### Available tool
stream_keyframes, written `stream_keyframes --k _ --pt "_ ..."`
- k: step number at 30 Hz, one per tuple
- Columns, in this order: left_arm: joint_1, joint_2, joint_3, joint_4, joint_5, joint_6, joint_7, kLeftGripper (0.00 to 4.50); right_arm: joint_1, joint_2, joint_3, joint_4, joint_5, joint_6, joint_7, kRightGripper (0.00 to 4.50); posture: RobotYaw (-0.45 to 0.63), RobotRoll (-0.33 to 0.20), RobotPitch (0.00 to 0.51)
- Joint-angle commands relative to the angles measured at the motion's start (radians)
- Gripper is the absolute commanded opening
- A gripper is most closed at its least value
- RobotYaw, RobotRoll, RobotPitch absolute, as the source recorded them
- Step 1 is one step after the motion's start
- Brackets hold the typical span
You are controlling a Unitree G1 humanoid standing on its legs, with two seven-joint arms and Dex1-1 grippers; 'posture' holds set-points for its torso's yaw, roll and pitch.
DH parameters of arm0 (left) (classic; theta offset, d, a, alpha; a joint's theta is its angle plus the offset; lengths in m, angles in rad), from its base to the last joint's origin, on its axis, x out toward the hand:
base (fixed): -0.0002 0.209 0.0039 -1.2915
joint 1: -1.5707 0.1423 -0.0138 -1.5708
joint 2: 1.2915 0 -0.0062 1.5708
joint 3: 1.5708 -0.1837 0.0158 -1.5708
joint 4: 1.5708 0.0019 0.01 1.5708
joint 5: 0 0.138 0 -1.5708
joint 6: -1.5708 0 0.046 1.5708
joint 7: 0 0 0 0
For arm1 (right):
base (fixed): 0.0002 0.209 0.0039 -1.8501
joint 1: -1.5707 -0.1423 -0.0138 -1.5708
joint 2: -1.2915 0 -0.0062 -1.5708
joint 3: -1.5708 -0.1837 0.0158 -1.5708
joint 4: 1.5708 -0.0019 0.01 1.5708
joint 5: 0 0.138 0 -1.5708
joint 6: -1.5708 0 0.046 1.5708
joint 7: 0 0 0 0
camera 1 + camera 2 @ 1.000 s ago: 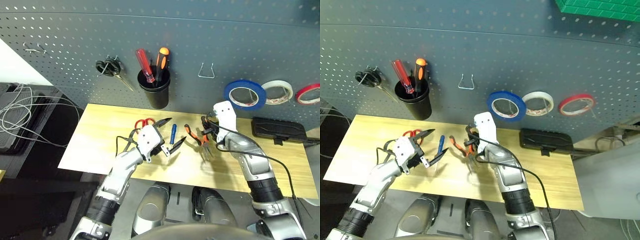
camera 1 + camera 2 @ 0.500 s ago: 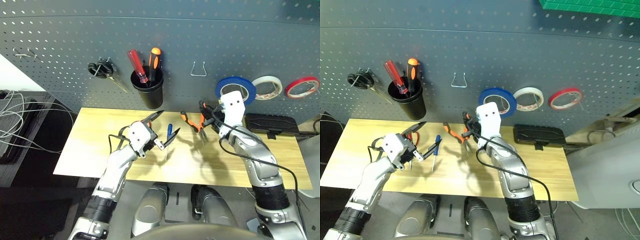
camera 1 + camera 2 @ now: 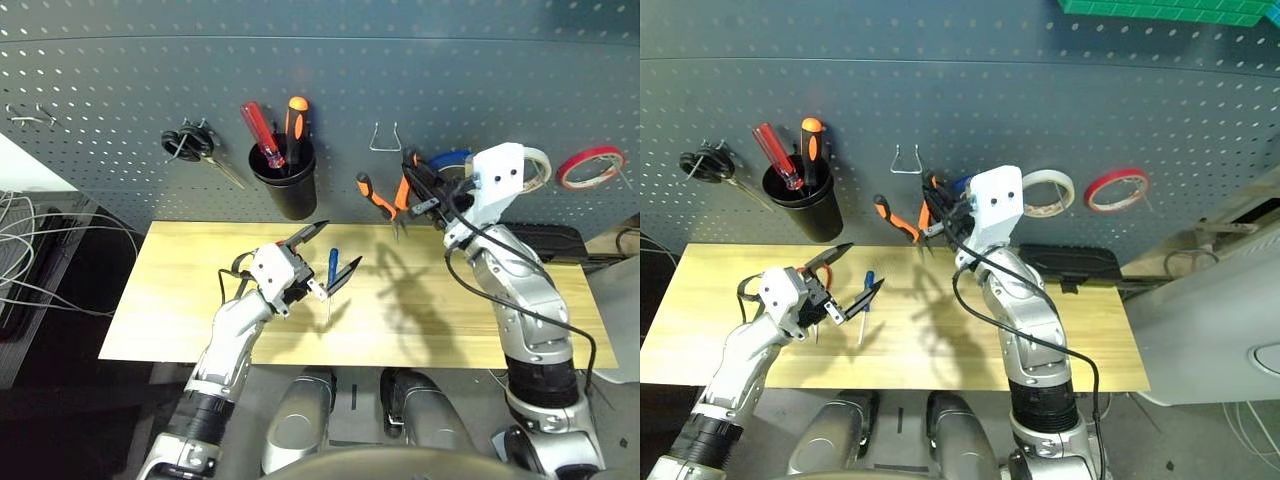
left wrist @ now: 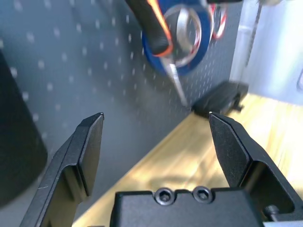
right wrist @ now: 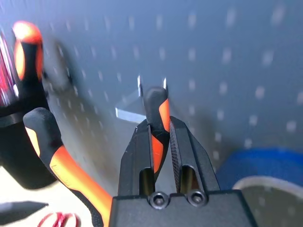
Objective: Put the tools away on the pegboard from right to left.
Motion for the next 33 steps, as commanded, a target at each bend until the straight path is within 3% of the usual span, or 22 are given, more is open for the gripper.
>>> stream_keyframes --k 1,15,23,33 --pt "-0.002 -0.007 -0.002 -0.028 -0.031 0.007 -0.016 4.50 -0.053 0.018 -0.023 -0.028 0.047 -0.012 -0.013 0.29 0.07 0.000 0.183" --pt "-0.038 -0.021 0.008 -0.059 -0.050 0.000 -0.006 4.50 -0.297 0.043 -0.080 0.020 0.137 0.022 -0.082 0.29 0.08 0.000 0.176" --pt "-0.030 -0.020 0.007 -0.070 -0.052 0.011 -0.003 4.50 -0.370 0.061 -0.085 0.059 0.154 0.005 -0.097 0.29 0.09 0.000 0.182" --pt "-0.033 -0.019 0.009 -0.103 -0.074 0.053 0.001 4.50 -0.420 0.058 -0.078 0.170 0.088 -0.147 -0.107 0.29 0.11 0.000 0.198"
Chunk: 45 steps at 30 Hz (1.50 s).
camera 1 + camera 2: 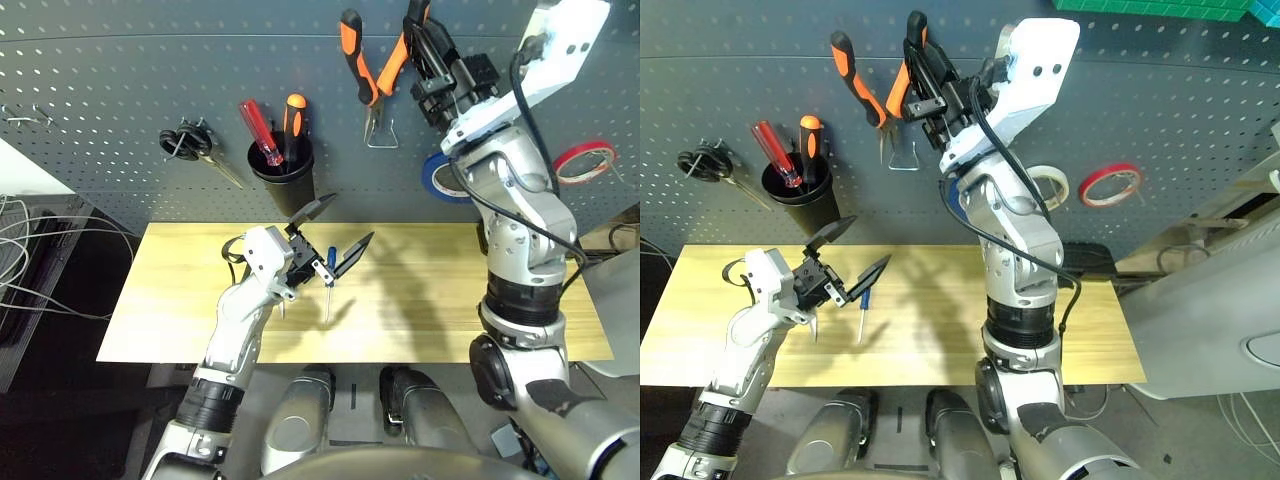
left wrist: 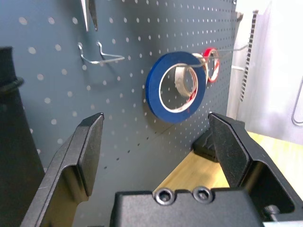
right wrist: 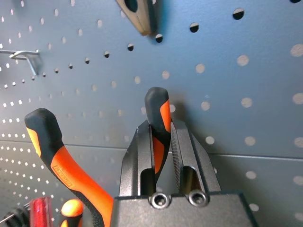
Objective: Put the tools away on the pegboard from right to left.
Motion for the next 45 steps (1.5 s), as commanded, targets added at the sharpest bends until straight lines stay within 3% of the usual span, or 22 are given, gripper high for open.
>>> stream_keyframes --k 1,20,45 --pt "0.012 0.001 0.001 -0.018 -0.005 0.020 -0.003 4.50 -0.020 -0.010 0.003 0.028 -0.033 -0.078 -0.001 0.29 0.11 0.000 0.198" --pt "0.016 0.019 0.009 -0.029 -0.008 0.047 -0.010 4.50 0.008 0.014 0.071 0.183 -0.156 -0.321 0.005 0.29 0.13 0.000 0.212" --pt "0.027 0.033 0.011 -0.034 -0.011 0.070 -0.020 4.50 0.048 0.008 0.057 0.048 -0.163 -0.236 -0.040 0.29 0.12 0.000 0.229"
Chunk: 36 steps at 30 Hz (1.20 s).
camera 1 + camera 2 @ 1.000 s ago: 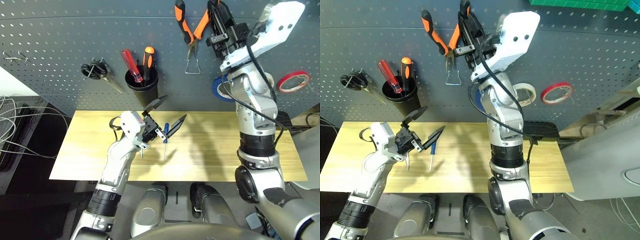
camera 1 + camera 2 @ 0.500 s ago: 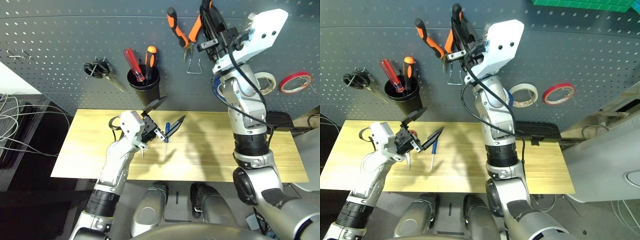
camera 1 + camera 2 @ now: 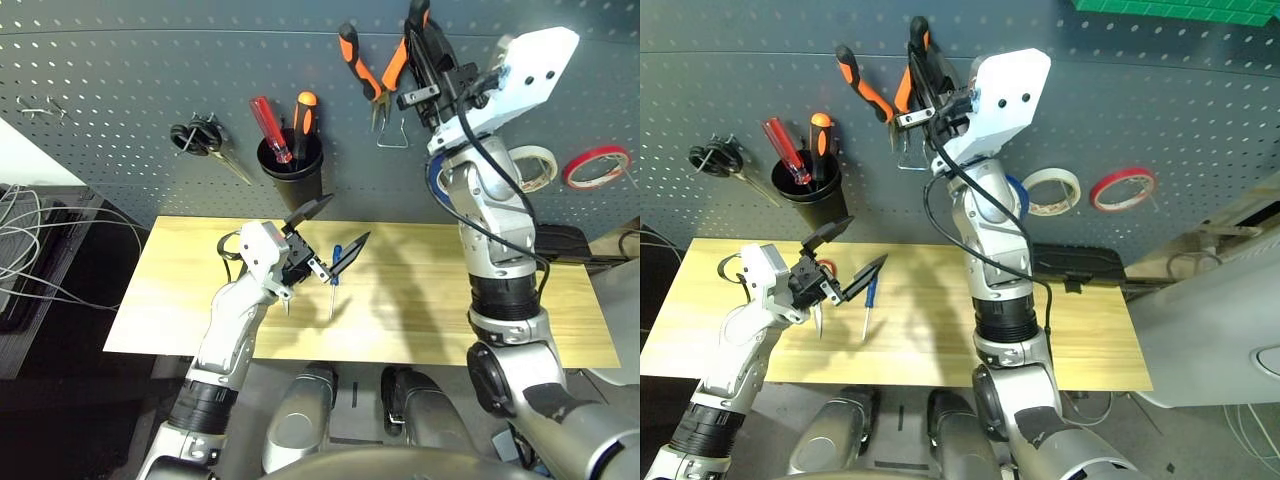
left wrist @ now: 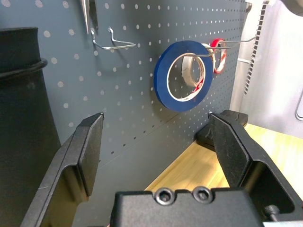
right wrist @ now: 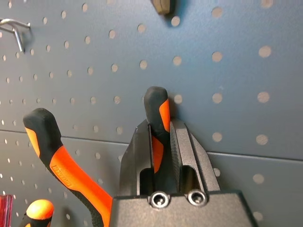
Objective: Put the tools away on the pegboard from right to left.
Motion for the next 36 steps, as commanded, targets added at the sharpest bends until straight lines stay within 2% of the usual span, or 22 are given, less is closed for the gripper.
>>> stream_keyframes --k 1,17,36 --pt "0.018 0.006 0.001 -0.002 -0.001 0.005 -0.012 4.50 0.007 -0.003 -0.015 -0.046 0.013 0.019 -0.012 0.29 0.12 0.000 0.229" --pt "0.016 0.004 0.000 0.014 0.005 0.003 -0.021 4.50 0.074 -0.007 -0.008 -0.106 0.008 0.072 -0.040 0.29 0.11 0.000 0.231" --pt "0.034 0.005 0.005 -0.003 0.015 0.004 -0.009 4.50 0.112 0.018 0.013 -0.006 -0.011 0.015 -0.035 0.29 0.14 0.000 0.237"
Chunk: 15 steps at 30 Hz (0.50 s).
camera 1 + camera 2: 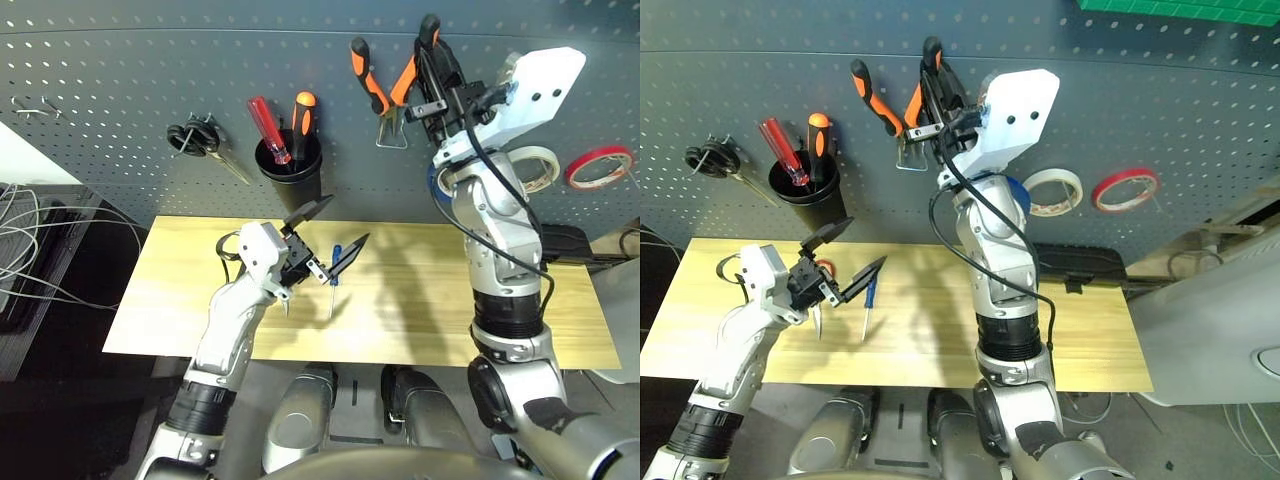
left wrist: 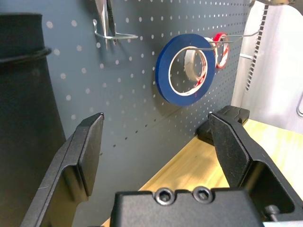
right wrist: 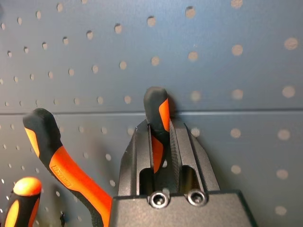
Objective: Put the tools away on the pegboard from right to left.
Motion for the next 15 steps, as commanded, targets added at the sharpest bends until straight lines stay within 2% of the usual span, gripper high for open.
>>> stream_keyframes --k 1,15 --pt "0.021 0.000 -0.005 -0.004 0.009 0.002 0.000 4.50 0.025 0.006 0.011 0.013 -0.007 -0.010 0.001 0.29 0.14 0.000 0.238" --pt "0.020 0.010 -0.006 -0.020 0.005 0.024 -0.004 4.50 0.038 0.008 0.008 -0.013 -0.025 -0.022 -0.021 0.29 0.13 0.000 0.250"
